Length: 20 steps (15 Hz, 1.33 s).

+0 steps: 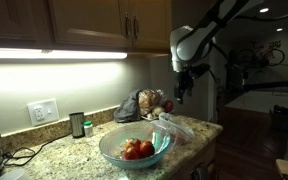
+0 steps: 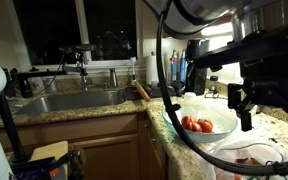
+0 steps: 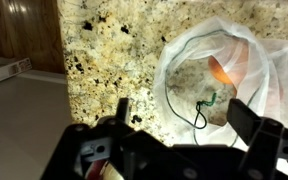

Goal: Move a peach from the bag to the bowl

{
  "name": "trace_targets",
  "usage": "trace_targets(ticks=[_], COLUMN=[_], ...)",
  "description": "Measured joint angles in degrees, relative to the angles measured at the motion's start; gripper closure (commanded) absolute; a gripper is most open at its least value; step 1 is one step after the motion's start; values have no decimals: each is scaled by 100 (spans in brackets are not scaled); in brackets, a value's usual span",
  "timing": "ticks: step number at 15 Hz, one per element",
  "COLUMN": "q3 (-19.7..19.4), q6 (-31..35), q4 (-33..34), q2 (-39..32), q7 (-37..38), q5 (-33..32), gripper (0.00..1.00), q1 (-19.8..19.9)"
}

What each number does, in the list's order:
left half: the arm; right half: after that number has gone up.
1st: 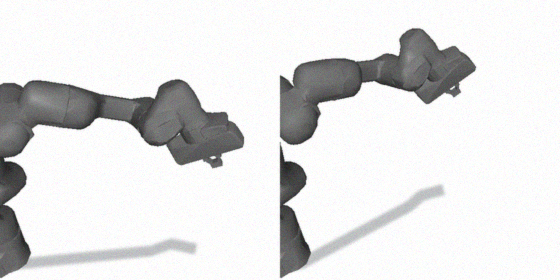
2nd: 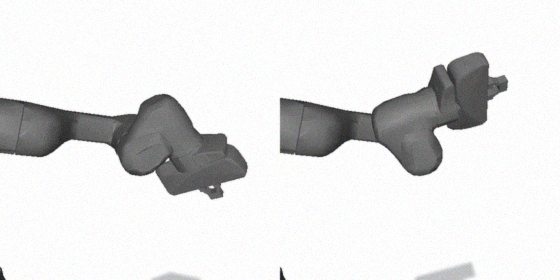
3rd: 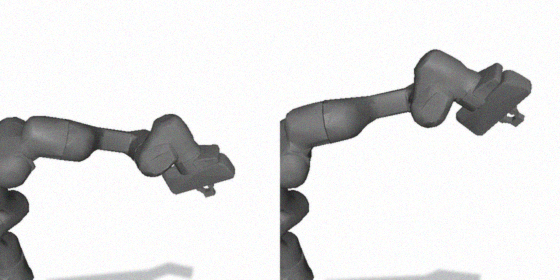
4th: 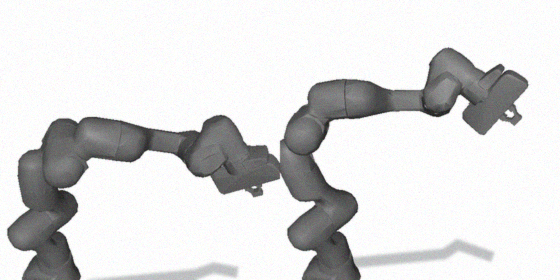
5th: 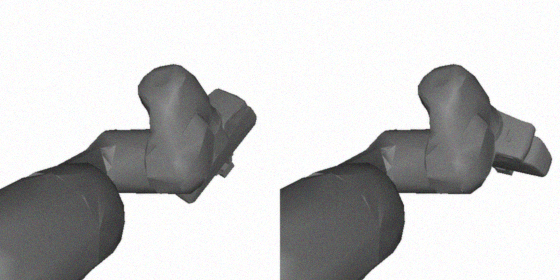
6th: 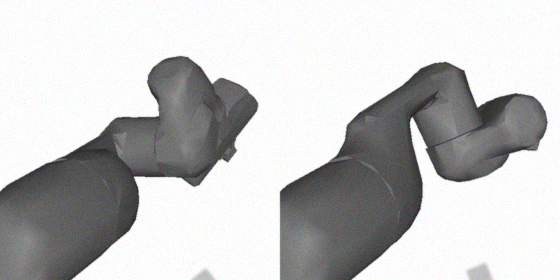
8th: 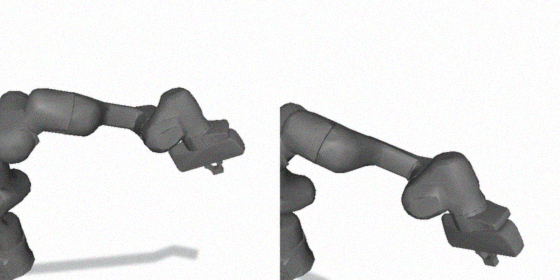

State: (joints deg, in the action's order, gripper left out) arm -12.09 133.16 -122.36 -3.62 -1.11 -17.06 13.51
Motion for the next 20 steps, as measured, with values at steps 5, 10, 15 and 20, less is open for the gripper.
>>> trace_targets(ticks=[5, 10, 15, 20], q3=[-46, -52, -52, -48], q6=[-2, -121, -707, -1025], q4=[521, 983, 1391, 1656], q2=[-640, -1269, -1643, -1794], q7=[5, -12, -65, -104], q5=[139, 389, 473, 503], gripper=[0, 0, 0, 0], q1=[6, 9, 9, 9])
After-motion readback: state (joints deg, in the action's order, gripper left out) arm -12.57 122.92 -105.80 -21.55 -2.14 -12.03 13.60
